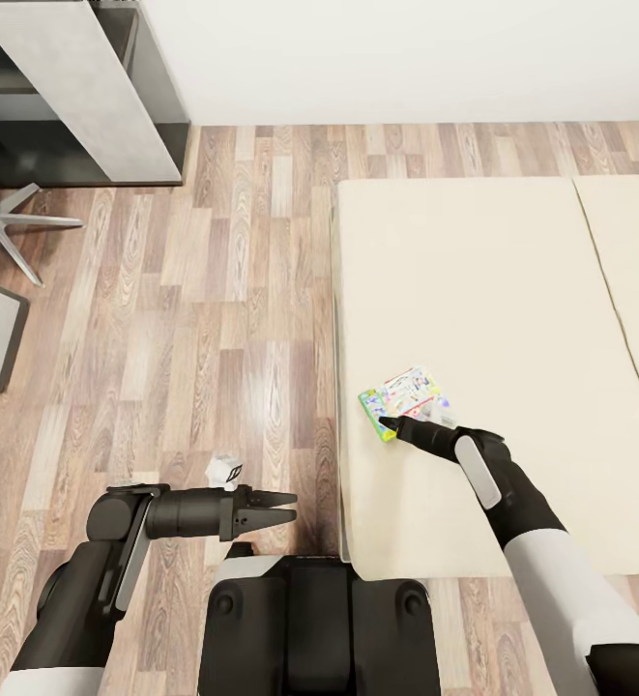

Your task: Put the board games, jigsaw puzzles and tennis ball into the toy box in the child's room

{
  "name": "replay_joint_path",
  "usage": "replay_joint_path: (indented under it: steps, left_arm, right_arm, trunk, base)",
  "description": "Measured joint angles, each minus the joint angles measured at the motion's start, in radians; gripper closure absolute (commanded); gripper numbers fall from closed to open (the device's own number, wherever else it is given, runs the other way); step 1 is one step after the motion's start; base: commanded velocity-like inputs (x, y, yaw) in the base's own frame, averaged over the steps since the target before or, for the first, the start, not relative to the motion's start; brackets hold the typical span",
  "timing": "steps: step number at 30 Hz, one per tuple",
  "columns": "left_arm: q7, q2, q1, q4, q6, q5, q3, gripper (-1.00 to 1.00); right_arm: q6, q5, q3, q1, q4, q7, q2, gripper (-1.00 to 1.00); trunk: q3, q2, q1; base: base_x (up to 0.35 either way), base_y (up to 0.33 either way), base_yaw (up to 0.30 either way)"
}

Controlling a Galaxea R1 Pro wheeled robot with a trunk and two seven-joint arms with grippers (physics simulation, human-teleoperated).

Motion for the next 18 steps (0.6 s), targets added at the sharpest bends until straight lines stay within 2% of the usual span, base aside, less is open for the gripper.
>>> replay_joint_path:
  steps: [4, 9, 18]
  left_arm:
    - [0.0, 0.0, 0.0, 0.0, 0.0, 0.0, 0.0, -1.0]
    - [0.0, 0.0, 0.0, 0.0, 0.0, 0.0, 0.0, -1.0]
    - [0.0, 0.0, 0.0, 0.0, 0.0, 0.0, 0.0, -1.0]
  right_arm:
    - [0.06, -0.003, -0.007, 0.002, -0.057, -0.002, -0.001, -1.0]
    - [0.099, -0.005, -0.008, -0.004, -0.071, -0.003, -0.002, -1.0]
    - [0.122, -0.009, -0.011, -0.016, -0.075, -0.005, -0.012, -1.0]
  trunk:
    - [0.005, 0.0, 0.0]
    - [0.008, 0.0, 0.0]
    - [0.009, 0.0, 0.0]
  base:
    - [0.0, 0.0, 0.0]
    - [0.0, 0.0, 0.0]
    - [0.0, 0.0, 0.0]
